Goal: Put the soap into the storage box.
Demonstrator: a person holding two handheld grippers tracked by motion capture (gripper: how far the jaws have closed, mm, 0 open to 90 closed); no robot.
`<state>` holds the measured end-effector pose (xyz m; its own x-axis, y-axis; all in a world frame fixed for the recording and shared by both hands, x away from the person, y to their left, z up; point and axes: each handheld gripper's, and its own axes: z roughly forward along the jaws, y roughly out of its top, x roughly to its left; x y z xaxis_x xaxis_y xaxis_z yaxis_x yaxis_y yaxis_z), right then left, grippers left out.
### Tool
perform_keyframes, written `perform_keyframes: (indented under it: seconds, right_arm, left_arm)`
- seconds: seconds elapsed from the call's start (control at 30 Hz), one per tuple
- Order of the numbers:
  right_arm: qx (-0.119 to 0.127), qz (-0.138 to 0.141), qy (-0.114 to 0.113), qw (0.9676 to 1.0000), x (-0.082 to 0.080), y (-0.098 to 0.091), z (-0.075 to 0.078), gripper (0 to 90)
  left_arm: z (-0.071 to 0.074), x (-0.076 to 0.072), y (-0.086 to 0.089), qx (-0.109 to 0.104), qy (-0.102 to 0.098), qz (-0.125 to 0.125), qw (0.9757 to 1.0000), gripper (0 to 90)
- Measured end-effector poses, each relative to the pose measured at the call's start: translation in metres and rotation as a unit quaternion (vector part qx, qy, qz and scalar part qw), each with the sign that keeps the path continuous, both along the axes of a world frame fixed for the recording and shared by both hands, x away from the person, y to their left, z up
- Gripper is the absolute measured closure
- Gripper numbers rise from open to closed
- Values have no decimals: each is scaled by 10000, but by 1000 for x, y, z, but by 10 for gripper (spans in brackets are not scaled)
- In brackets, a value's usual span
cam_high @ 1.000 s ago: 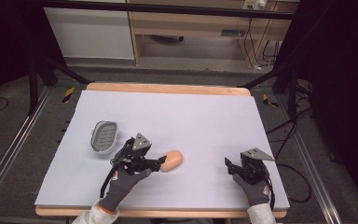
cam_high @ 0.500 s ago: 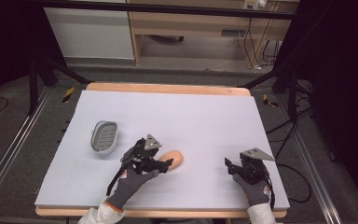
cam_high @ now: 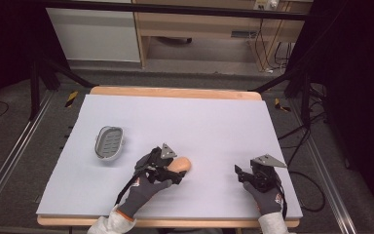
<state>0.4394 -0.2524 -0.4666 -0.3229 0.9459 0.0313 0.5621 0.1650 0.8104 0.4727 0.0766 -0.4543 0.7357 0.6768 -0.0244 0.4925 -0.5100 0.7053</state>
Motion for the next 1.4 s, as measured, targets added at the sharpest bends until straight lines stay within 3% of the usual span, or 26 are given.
perform_keyframes:
  seconds: [0.77, 1.4]
  right_arm:
    - [20, 17, 40, 10000, 0, 1, 0, 338]
    - [15, 28, 61, 10000, 1, 1, -1, 338]
  left_arm:
    - [-20, 8, -11, 397, 74, 76, 9992, 256]
    - [-20, 10, -11, 418, 101, 71, 9991, 314]
